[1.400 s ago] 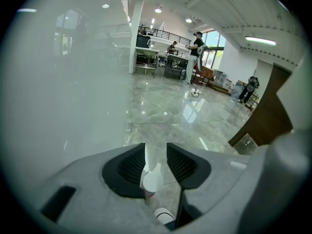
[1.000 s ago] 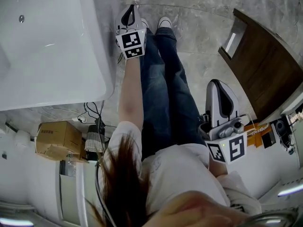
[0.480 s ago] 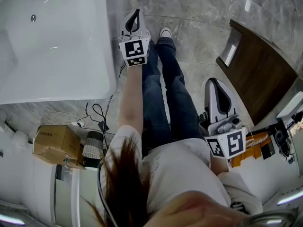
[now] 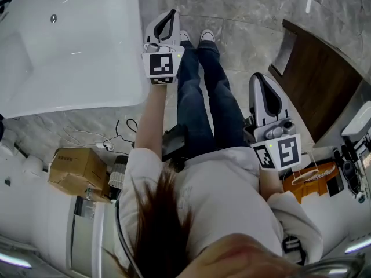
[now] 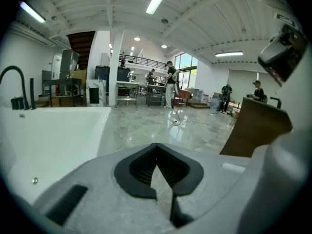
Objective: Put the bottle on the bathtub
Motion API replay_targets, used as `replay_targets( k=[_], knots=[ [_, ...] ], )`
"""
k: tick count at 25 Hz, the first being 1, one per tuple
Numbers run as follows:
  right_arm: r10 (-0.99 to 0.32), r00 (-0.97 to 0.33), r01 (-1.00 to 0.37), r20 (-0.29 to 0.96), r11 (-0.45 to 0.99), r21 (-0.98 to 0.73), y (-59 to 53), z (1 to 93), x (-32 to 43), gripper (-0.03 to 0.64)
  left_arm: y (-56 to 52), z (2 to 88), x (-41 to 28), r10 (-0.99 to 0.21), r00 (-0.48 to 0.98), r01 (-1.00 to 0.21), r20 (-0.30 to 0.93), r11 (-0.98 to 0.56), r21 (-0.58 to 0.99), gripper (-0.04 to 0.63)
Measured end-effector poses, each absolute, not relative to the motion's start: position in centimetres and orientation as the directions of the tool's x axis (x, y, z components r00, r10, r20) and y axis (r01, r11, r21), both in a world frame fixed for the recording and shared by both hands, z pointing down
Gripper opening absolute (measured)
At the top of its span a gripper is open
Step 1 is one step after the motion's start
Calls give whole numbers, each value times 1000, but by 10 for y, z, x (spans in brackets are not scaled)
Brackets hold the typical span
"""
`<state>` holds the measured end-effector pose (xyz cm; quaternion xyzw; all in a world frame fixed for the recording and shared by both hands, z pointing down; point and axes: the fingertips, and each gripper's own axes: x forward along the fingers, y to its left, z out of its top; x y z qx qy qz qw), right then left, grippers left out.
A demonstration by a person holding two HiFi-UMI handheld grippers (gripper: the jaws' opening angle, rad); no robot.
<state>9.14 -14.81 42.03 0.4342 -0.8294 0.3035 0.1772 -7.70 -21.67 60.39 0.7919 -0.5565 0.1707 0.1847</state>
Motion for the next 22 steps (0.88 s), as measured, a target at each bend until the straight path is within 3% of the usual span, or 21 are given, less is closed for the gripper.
replay_targets(
  k=[6,22],
  knots=[
    [-641,-570,-822,514,439,-364,-160,390,88,12,-211,528,-72,-803,405,-908,436,-407,94,14],
    [-701,-566,-821,434,434,-371,-148,275,99,12,-172,307,-103,-915,310,-946,260,-271,177,14]
  ],
)
